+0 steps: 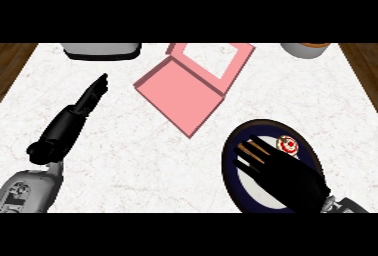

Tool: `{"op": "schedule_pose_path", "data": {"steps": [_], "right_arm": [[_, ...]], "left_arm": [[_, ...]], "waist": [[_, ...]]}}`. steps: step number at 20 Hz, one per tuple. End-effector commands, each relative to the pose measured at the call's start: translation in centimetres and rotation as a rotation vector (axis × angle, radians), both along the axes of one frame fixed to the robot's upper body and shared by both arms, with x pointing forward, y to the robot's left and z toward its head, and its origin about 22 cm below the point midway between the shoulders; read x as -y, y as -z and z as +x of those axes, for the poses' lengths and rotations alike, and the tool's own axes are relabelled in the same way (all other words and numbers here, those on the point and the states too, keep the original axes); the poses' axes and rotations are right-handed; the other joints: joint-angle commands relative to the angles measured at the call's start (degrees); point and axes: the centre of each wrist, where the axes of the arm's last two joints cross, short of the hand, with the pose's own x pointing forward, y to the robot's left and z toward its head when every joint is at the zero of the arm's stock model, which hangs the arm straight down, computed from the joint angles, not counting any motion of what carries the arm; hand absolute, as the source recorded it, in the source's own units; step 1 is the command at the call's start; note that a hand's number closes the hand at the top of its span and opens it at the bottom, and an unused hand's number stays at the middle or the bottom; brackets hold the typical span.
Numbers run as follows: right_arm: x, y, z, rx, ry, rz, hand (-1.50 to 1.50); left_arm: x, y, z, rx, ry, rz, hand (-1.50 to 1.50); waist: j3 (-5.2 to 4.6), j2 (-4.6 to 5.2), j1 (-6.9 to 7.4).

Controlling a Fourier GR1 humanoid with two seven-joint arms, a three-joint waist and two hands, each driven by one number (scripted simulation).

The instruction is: Pick the croissant from the plate and place it in the cardboard box

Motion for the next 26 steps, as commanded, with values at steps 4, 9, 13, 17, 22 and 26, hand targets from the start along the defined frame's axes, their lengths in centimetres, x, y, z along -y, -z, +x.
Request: {"op": "schedule_pose_path", "data": {"steps": [4, 9, 13, 17, 22, 26], "right_arm": [[-0.8, 1.7, 1.9, -0.004, 0.013, 0.017, -1.50], [1.1, 1.9, 3.3, -0.048, -0.001, 0.002, -1.50], [-2.5, 4.3, 2.3, -0.021, 0.005, -0.019, -1.50], [-0.9, 5.3, 4.3, 0.016, 0.037, -0.035, -1.50], [0.0, 4.4, 4.8, -0.012, 0.058, -0.034, -1.50], [1.4, 7.2, 4.4, -0.045, 0.016, -0.053, -1.50]], "left_arm": [[-0.1, 1.2, -0.6, -0.007, -0.001, 0.004, 0.00], [1.2, -0.9, -0.9, -0.005, -0.008, 0.007, 0.00], [1.1, 0.3, -0.2, -0.001, -0.002, 0.001, 0.00], [-0.5, -1.4, -0.5, 0.028, -0.003, 0.027, 0.00], [-0.1, 0.9, 0.2, 0.003, -0.003, 0.000, 0.00], [-1.0, -0.1, 0.3, -0.010, -0.004, 0.000, 0.00]], "waist": [[-0.01, 0.01, 0.03], [0.01, -0.02, 0.09], [-0.01, 0.00, 0.01], [0.00, 0.01, 0.23], [-0.02, 0.01, -0.08], [-0.01, 0.01, -0.03]]}}
